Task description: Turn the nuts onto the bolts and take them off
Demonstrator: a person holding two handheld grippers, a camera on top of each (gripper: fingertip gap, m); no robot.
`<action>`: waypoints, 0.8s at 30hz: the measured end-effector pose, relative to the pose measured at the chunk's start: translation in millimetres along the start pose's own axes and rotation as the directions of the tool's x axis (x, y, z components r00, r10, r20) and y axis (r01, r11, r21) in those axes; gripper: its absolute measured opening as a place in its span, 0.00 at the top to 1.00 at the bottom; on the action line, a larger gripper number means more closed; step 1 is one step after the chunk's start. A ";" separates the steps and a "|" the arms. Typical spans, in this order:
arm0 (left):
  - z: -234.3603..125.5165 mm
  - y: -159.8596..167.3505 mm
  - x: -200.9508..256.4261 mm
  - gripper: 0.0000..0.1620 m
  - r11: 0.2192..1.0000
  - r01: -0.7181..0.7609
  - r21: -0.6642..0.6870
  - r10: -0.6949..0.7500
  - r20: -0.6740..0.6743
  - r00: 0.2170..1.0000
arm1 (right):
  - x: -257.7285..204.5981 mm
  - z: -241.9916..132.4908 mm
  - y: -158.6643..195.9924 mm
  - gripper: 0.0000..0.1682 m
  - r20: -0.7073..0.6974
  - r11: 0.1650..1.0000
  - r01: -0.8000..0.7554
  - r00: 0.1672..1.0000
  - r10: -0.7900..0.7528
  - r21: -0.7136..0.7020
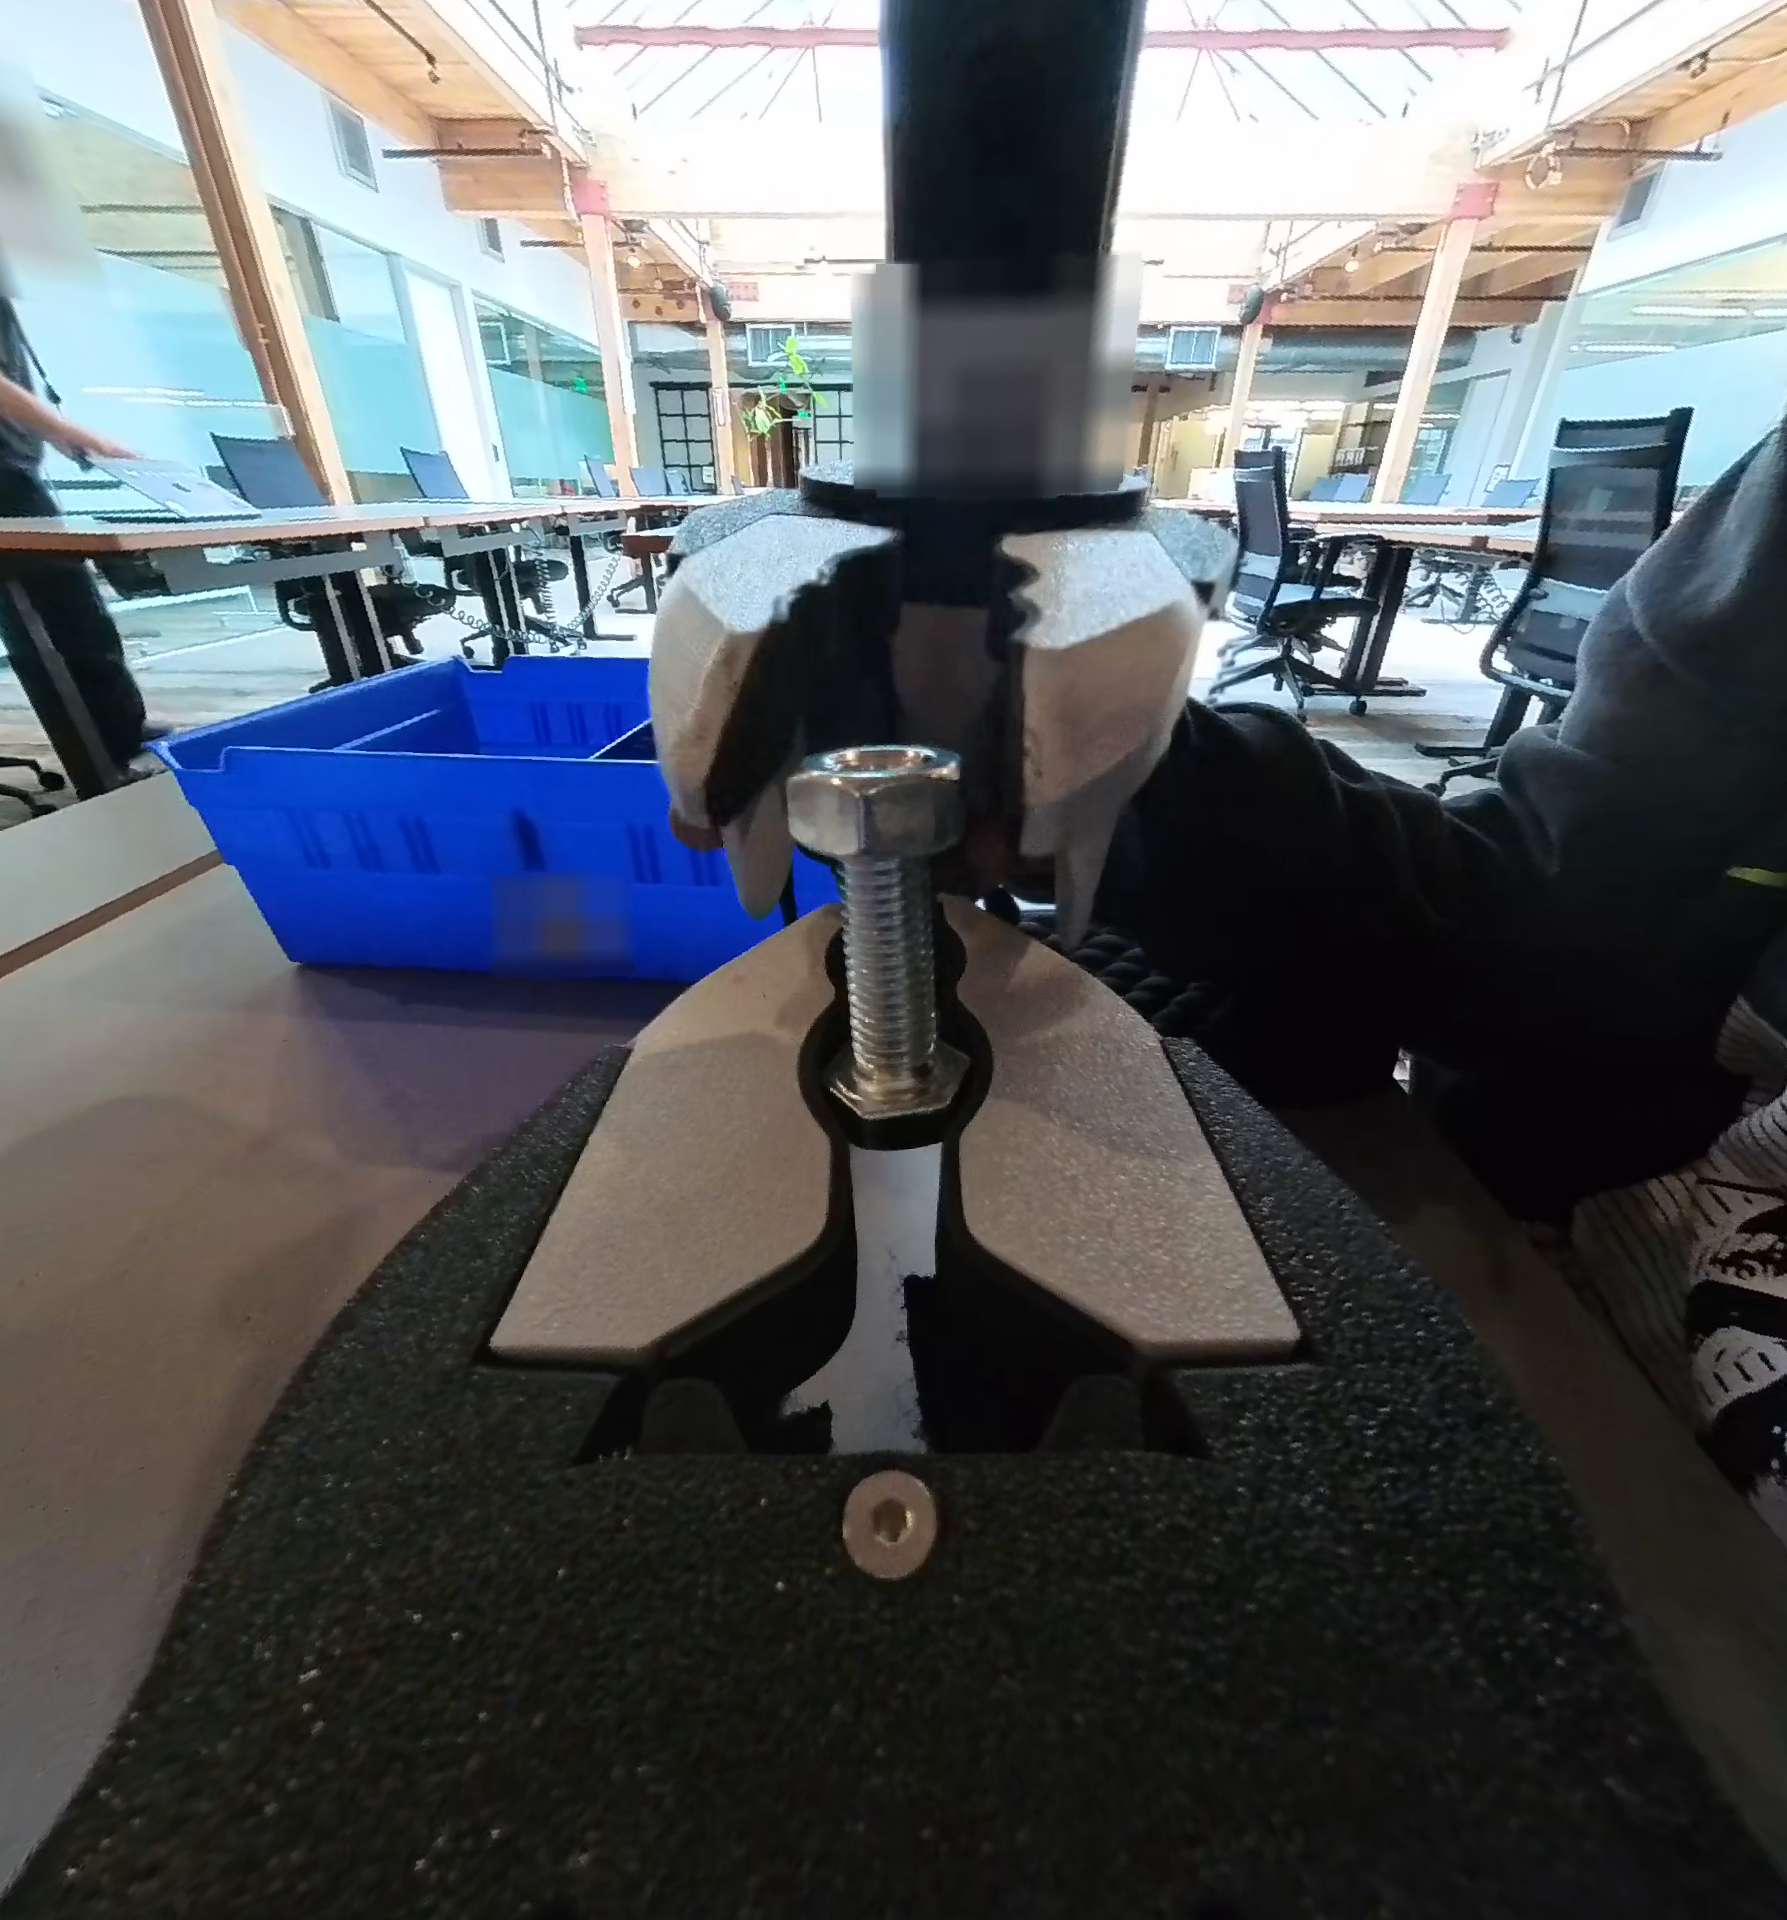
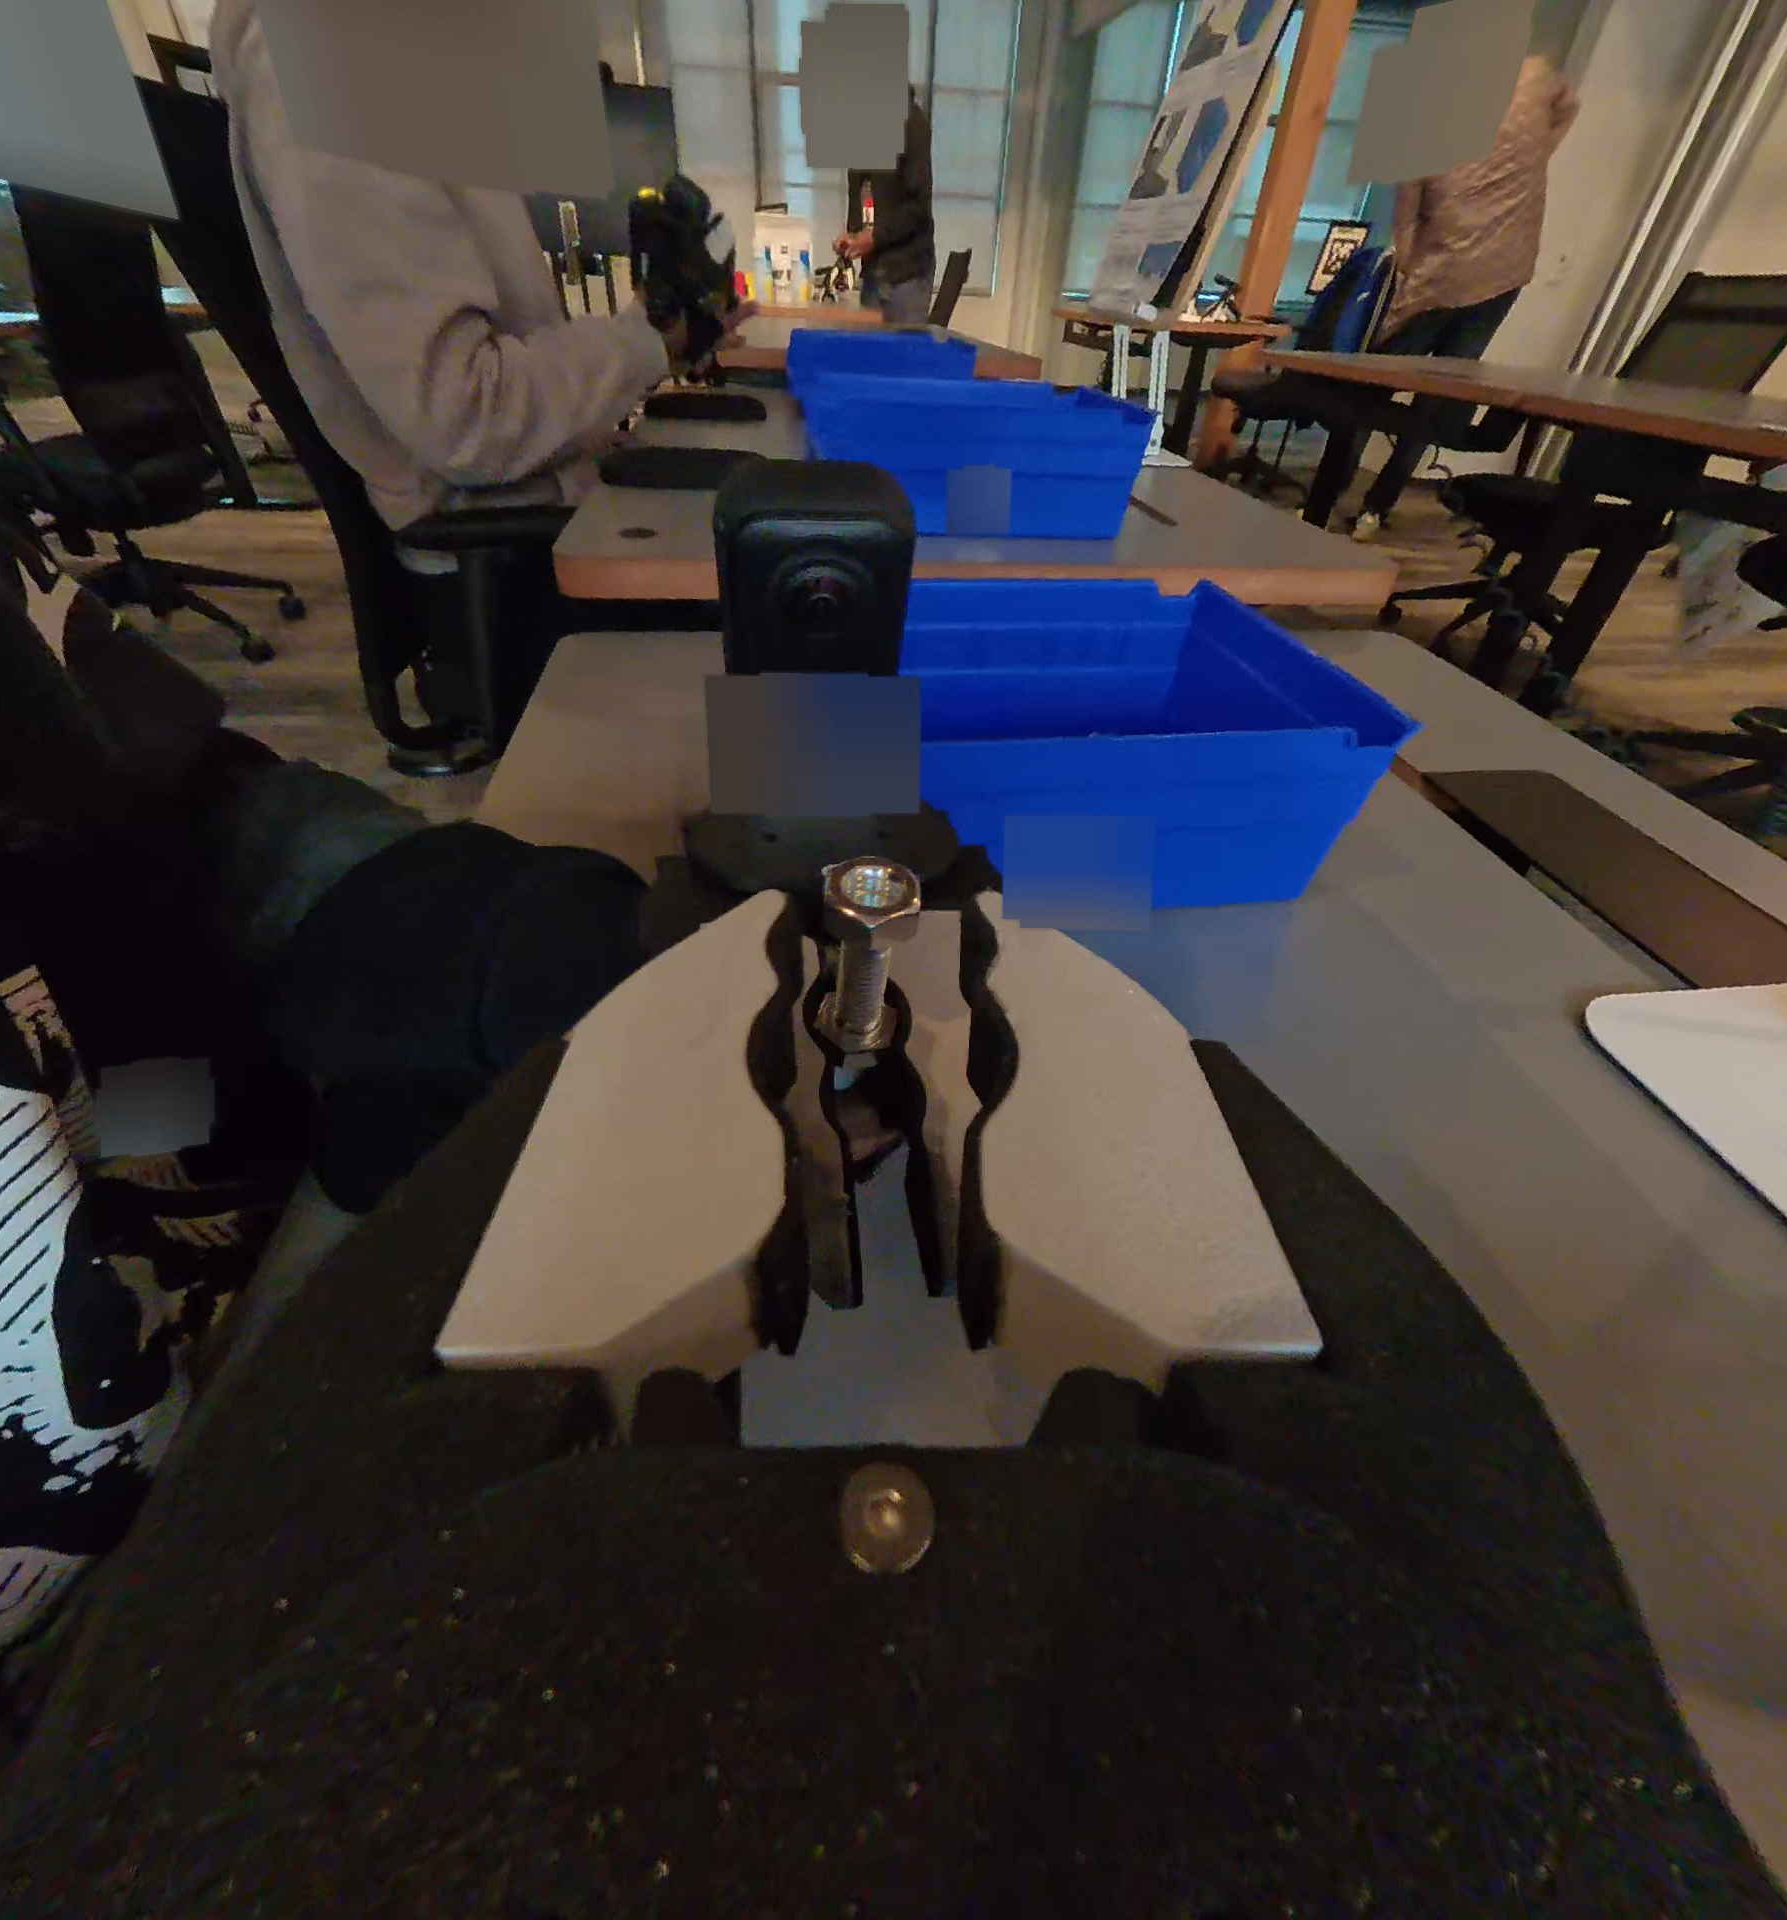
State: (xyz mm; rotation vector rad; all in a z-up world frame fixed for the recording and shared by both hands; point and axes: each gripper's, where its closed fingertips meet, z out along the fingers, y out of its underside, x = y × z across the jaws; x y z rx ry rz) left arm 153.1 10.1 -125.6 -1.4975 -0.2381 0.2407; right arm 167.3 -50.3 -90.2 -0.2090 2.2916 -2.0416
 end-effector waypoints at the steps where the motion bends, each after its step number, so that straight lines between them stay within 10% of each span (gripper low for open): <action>1: 0.3 0.4 0.2 0.92 1.000 -0.001 -0.003 0.001 -0.001 1.000 | 1.0 -0.8 -1.0 0.84 -0.004 1.000 -0.006 1.000 0.006 0.009; 11: -0.7 -1.7 0.0 0.93 1.000 0.002 0.009 -0.002 -0.002 1.000 | 12.1 -21.4 -3.2 1.00 -0.039 0.999 -0.021 0.999 0.023 0.049; 24: 0.4 0.2 0.1 0.92 1.000 0.002 0.000 -0.002 -0.002 1.000 | 1.7 2.0 -3.2 0.84 -0.017 1.000 -0.004 1.000 0.004 0.018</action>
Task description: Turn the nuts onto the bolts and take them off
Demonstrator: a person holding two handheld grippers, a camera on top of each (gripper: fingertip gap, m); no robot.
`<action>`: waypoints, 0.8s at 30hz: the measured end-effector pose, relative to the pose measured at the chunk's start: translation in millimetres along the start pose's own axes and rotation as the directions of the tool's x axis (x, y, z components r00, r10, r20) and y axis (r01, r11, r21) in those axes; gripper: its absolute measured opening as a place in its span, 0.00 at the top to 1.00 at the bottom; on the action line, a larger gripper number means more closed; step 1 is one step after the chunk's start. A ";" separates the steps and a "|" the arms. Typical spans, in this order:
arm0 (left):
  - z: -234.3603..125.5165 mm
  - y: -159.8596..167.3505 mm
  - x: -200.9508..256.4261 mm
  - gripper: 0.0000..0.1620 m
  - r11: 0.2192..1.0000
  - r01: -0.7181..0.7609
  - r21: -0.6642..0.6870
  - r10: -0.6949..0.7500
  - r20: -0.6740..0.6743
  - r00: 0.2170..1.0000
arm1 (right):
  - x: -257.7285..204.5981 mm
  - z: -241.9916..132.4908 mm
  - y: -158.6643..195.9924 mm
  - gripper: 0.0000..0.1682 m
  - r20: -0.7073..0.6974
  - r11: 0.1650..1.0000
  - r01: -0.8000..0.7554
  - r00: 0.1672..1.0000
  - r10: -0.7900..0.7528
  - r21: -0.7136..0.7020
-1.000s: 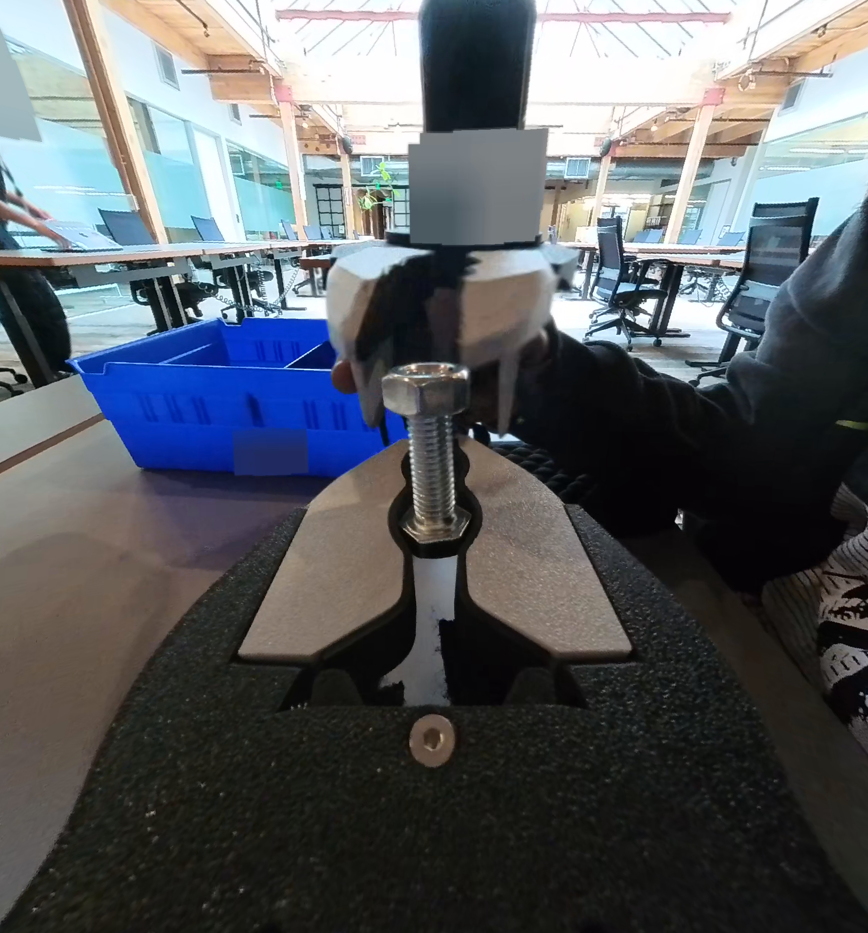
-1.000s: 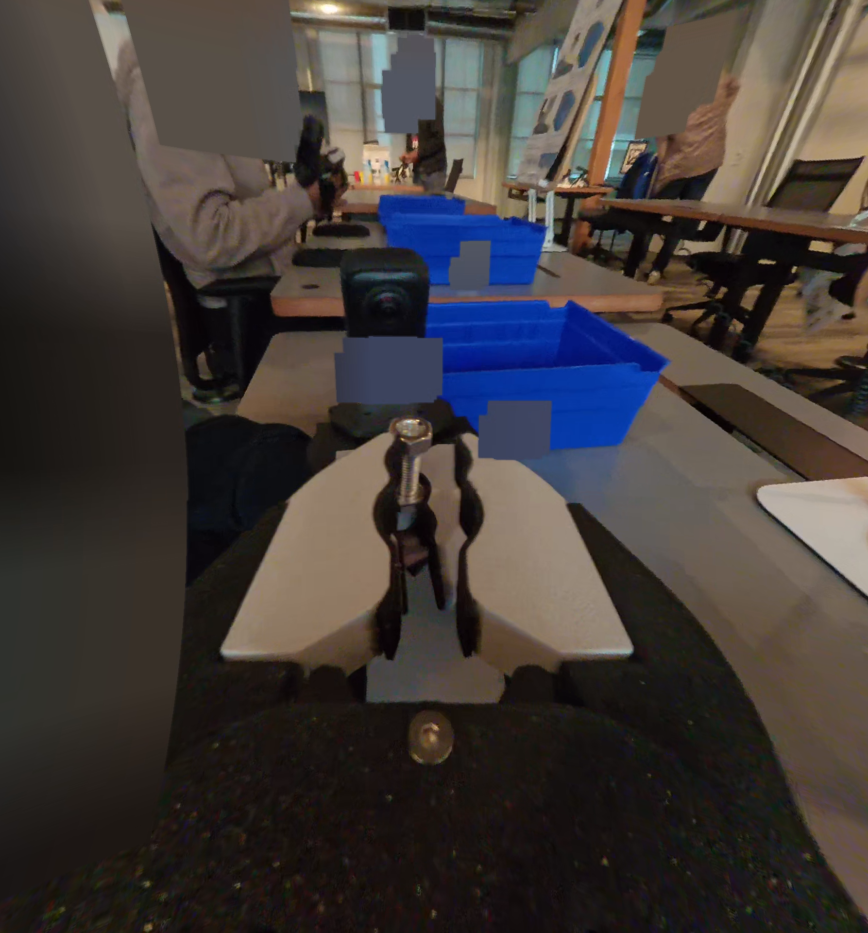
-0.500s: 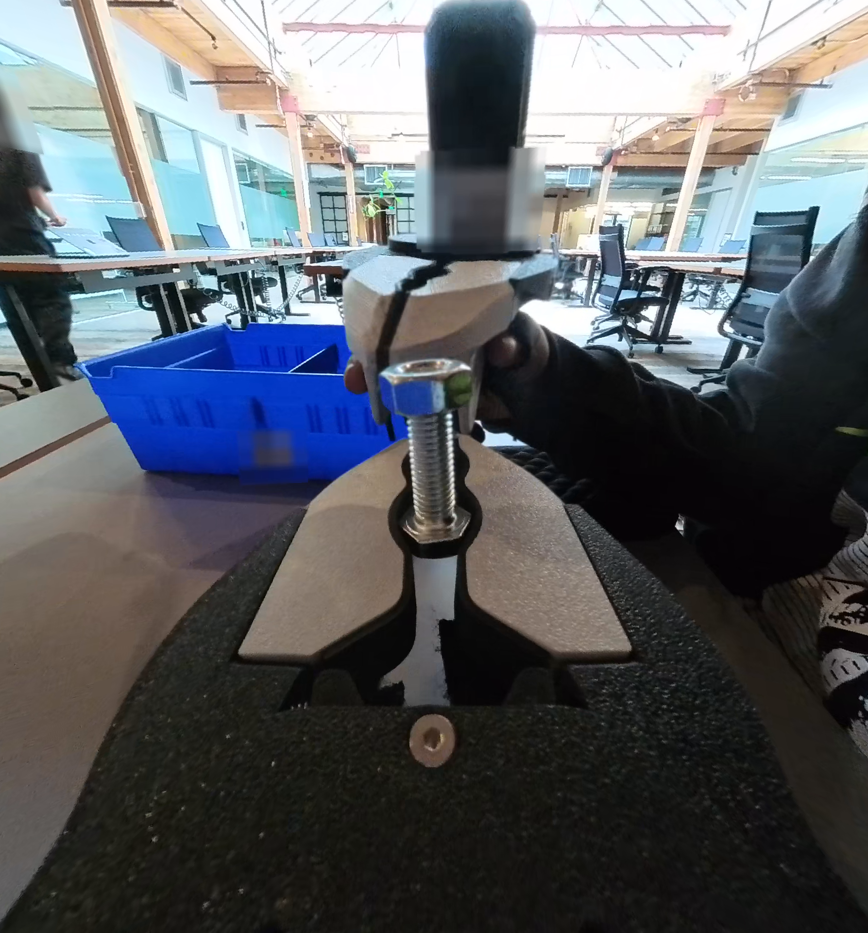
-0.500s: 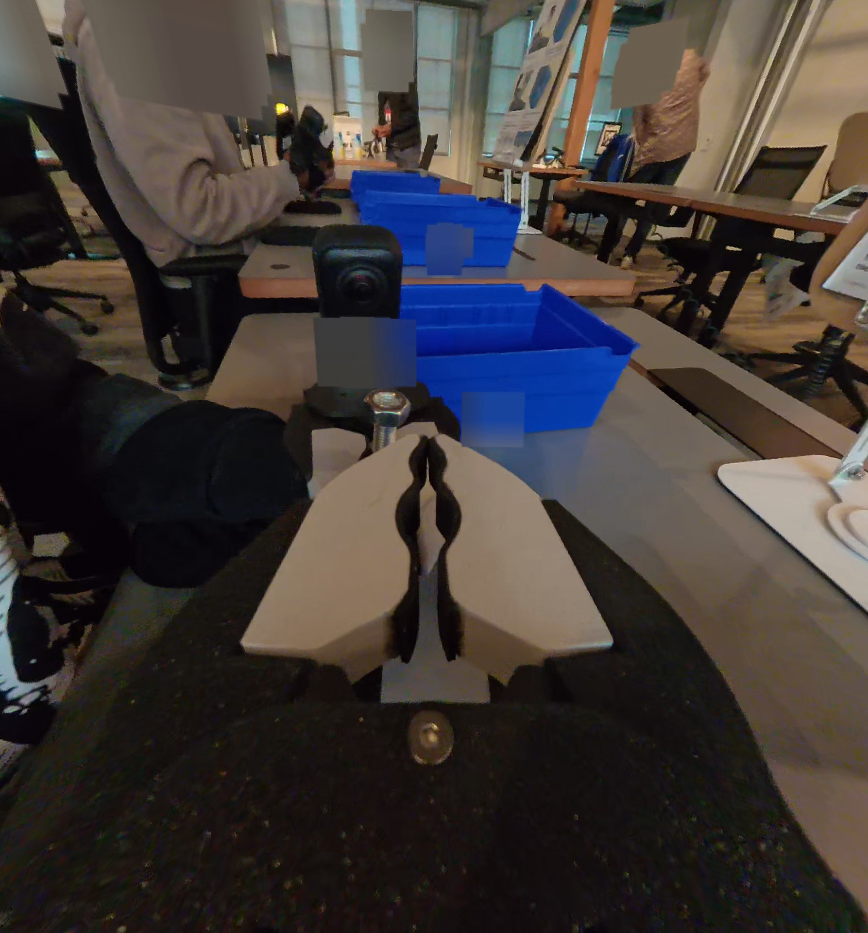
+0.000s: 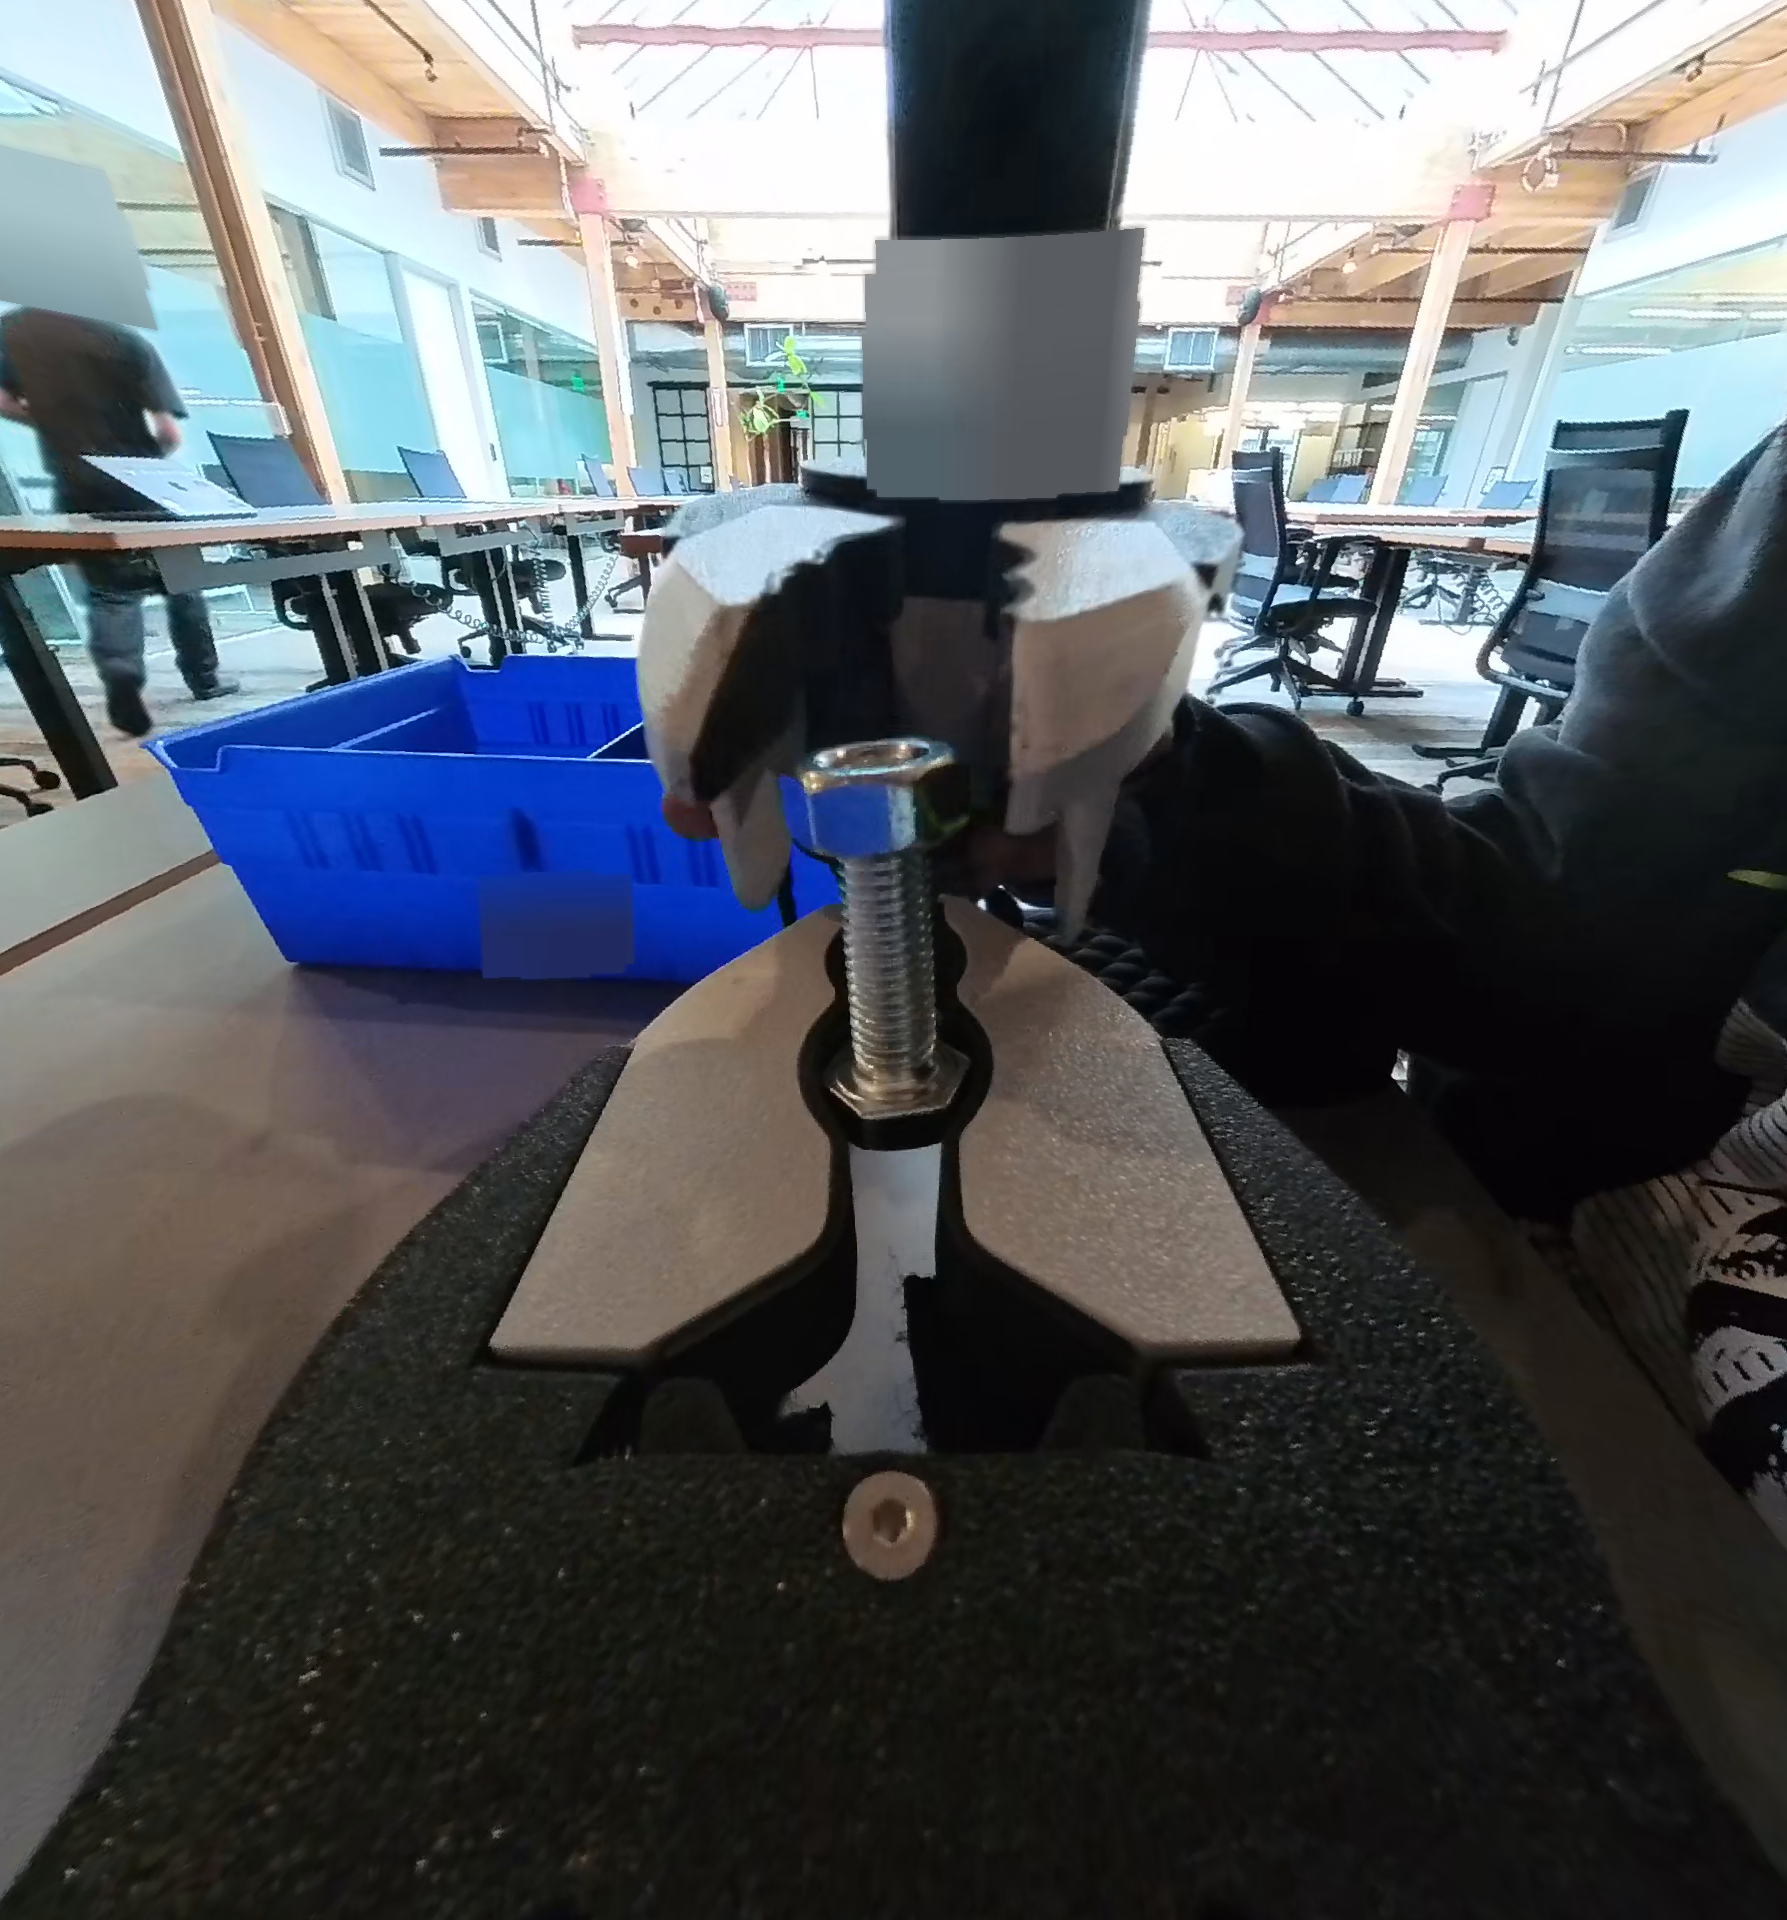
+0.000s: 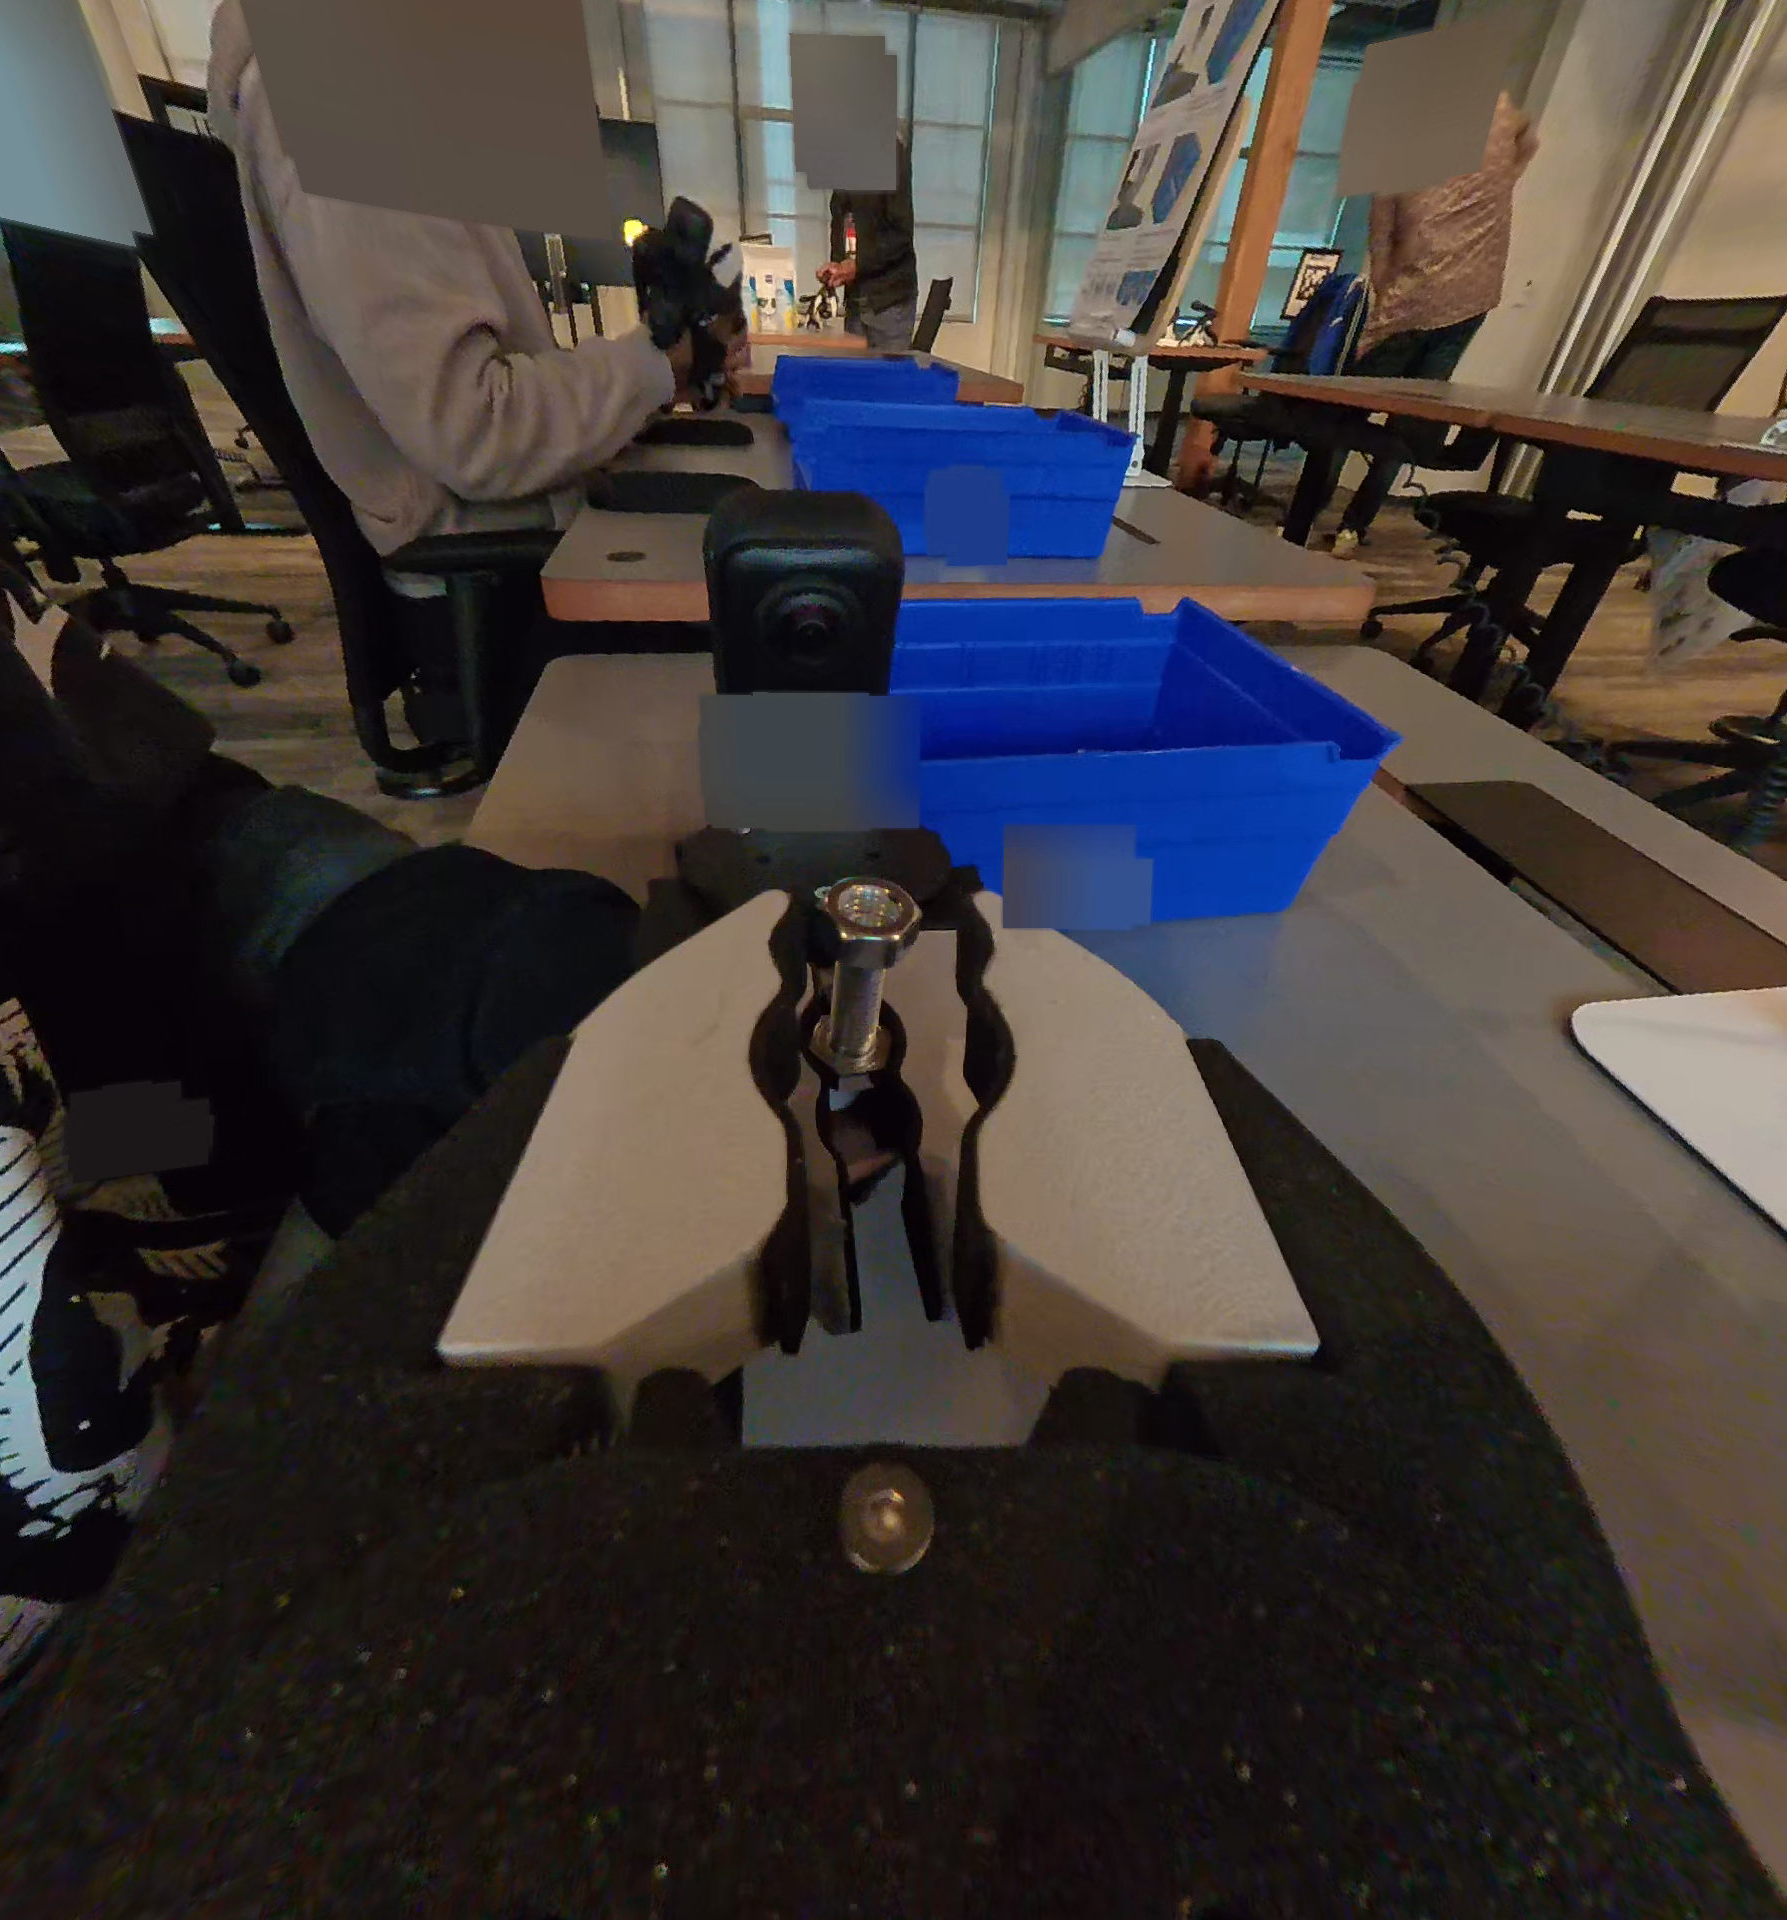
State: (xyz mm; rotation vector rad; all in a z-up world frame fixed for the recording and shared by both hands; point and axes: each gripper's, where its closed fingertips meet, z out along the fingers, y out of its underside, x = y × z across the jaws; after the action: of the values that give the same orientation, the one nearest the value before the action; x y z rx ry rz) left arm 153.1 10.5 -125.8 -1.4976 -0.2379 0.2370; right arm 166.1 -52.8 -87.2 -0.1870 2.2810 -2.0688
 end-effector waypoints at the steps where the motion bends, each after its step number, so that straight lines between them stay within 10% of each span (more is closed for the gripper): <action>1: -0.3 -0.1 -0.1 0.92 1.000 -0.001 0.000 0.001 0.001 1.000 | 1.3 -0.7 0.6 0.84 -0.006 1.000 0.001 1.000 -0.001 -0.003; 11: -0.9 -1.4 -0.6 0.93 1.000 0.001 0.009 -0.001 0.003 1.000 | 13.3 -25.3 -4.3 1.00 -0.047 0.999 0.003 0.999 -0.001 0.045; 15: -0.4 0.3 -0.1 0.92 1.000 -0.005 -0.002 0.005 0.004 1.000 | 2.5 -8.0 3.9 0.76 0.020 0.998 -0.049 0.999 0.050 -0.038; 24: 2.3 4.6 2.6 0.92 1.000 -0.014 -0.026 0.013 -0.008 1.000 | -9.1 -6.7 8.7 0.74 0.223 0.947 -0.073 0.963 0.149 -0.313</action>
State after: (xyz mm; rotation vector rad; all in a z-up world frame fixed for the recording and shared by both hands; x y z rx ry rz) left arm 154.8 13.8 -130.2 -1.5263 -0.2257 0.2398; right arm 173.8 -44.2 -95.5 -0.2998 2.3762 -1.5372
